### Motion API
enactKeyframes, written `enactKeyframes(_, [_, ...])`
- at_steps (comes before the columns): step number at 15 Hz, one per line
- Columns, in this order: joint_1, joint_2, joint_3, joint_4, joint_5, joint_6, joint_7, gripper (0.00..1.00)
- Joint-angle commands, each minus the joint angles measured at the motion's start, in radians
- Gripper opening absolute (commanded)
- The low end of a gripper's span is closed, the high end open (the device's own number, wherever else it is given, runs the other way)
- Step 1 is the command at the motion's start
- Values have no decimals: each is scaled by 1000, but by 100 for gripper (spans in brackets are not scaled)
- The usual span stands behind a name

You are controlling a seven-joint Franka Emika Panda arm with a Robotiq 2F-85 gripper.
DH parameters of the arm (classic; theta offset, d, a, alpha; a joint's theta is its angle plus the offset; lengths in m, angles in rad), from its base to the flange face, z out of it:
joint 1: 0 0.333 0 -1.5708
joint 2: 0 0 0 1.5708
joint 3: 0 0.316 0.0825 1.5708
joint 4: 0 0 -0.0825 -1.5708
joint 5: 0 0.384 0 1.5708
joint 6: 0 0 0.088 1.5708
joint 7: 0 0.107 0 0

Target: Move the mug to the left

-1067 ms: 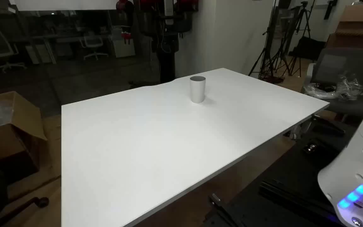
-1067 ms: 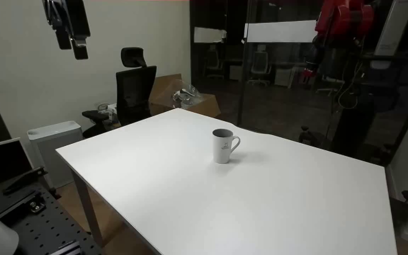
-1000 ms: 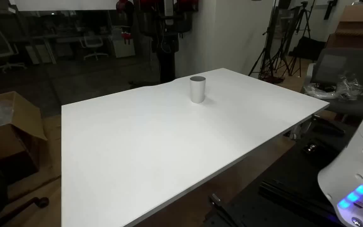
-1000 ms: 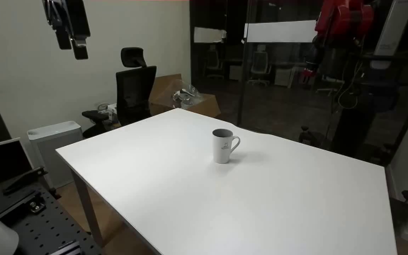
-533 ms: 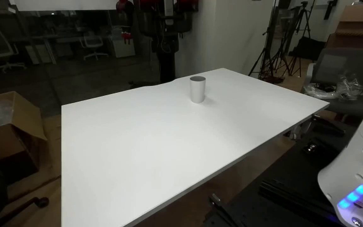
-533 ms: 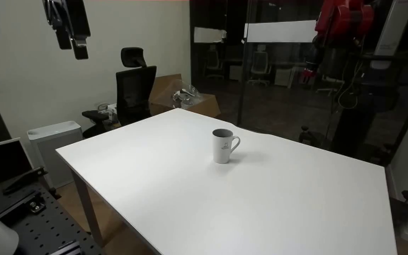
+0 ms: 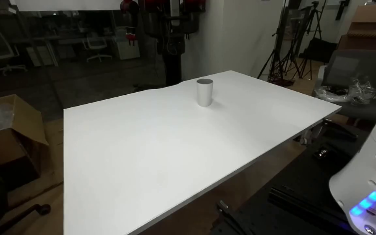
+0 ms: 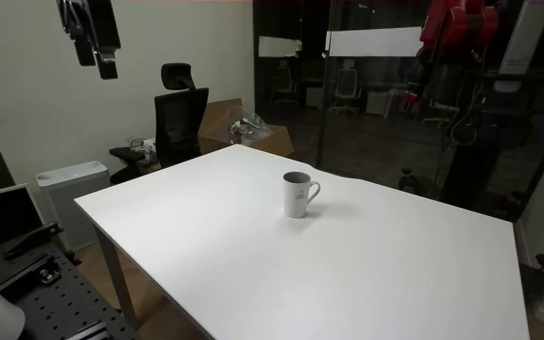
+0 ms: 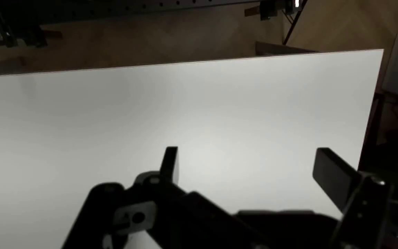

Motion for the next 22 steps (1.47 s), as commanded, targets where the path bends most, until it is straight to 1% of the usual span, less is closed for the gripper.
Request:
enactKeyframes(1, [-16, 18, 23, -10, 29, 128, 28, 100])
enactKeyframes(4, [-44, 126, 29, -8, 42, 405, 69, 100])
enactKeyframes(6, [-93, 271, 37, 20, 1, 577, 101, 100])
enactKeyframes(7, [-121, 327, 43, 32, -19, 611, 127, 100])
enactKeyframes(9, [-169, 444, 51, 69, -61, 631, 164, 100])
enactKeyframes(10, [-121, 306, 18, -9, -34, 616, 96, 100])
enactKeyframes(11, [-132, 351, 18, -1, -40, 631, 94, 100])
enactKeyframes(12, [-131, 366, 16, -1, -40, 635, 92, 100])
enactKeyframes(15, [-122, 339, 18, -3, -39, 630, 91, 100])
enactKeyframes(16, [-127, 372, 21, 19, -38, 637, 105, 100])
enactKeyframes(18, [-122, 475, 7, 89, -35, 615, 92, 100])
enactKeyframes(20, [-91, 596, -39, 178, -14, 562, 18, 100])
enactKeyframes(21, [-77, 650, -67, 220, -8, 520, -45, 100])
enactKeyframes(22, [-79, 703, -82, 259, -19, 494, -96, 100])
